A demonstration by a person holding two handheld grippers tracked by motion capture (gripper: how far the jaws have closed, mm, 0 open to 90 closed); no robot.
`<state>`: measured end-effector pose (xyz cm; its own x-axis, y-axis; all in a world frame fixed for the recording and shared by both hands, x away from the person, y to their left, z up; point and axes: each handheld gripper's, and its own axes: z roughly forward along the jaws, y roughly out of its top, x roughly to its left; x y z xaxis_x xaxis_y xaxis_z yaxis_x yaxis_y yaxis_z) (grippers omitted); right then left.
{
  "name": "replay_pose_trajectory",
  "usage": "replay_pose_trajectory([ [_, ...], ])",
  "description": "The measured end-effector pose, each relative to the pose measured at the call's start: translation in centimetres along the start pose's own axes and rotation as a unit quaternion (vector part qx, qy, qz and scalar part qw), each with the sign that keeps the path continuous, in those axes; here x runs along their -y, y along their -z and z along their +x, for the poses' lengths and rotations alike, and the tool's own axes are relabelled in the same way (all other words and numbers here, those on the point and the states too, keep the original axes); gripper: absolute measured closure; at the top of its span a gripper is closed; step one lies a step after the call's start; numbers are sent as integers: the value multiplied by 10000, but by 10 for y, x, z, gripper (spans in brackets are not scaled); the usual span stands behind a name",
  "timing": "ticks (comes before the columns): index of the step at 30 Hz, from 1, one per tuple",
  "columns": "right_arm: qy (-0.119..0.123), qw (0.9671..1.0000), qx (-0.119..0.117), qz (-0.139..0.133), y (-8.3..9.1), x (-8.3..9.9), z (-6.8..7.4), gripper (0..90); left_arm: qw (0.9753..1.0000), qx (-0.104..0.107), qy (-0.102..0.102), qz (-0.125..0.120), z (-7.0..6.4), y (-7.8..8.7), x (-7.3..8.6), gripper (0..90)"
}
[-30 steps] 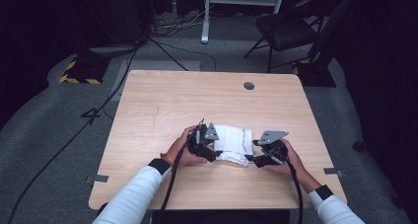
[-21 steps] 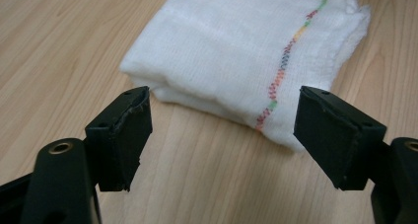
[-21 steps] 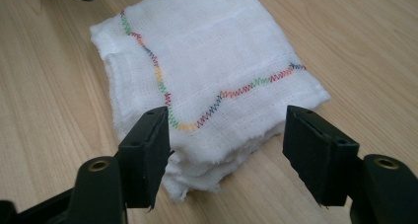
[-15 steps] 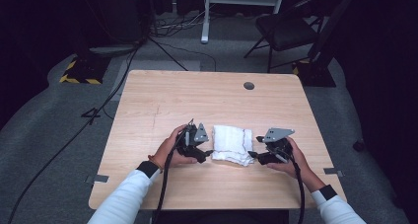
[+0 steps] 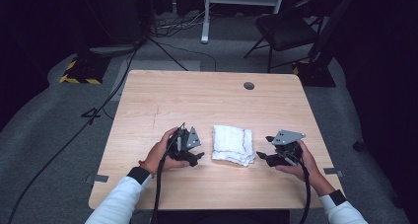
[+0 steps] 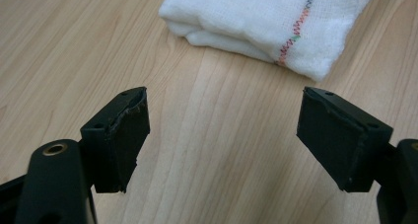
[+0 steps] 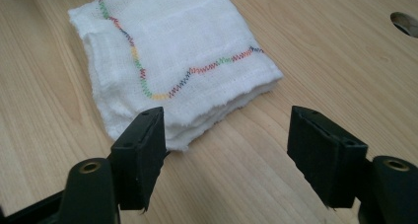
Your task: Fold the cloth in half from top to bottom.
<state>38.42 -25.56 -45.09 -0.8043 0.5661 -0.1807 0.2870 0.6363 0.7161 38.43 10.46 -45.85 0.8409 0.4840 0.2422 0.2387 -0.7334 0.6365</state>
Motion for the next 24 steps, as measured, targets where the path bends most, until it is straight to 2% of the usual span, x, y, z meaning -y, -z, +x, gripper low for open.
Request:
replay_pose_trajectory([
  [2,6,10000,64,19,3,3,-1,317,10000,-10,-2,37,0,2,3,205],
  [7,-106,9998,162,35,8,11,-6,318,9999,11,165,8,4,9,11,198],
  [14,-154,9996,235,102,13,23,-10,319,9996,-164,186,128,1,17,28,200],
  [24,-228,9984,449,269,22,42,-14,311,9986,-309,392,148,1,31,54,199],
])
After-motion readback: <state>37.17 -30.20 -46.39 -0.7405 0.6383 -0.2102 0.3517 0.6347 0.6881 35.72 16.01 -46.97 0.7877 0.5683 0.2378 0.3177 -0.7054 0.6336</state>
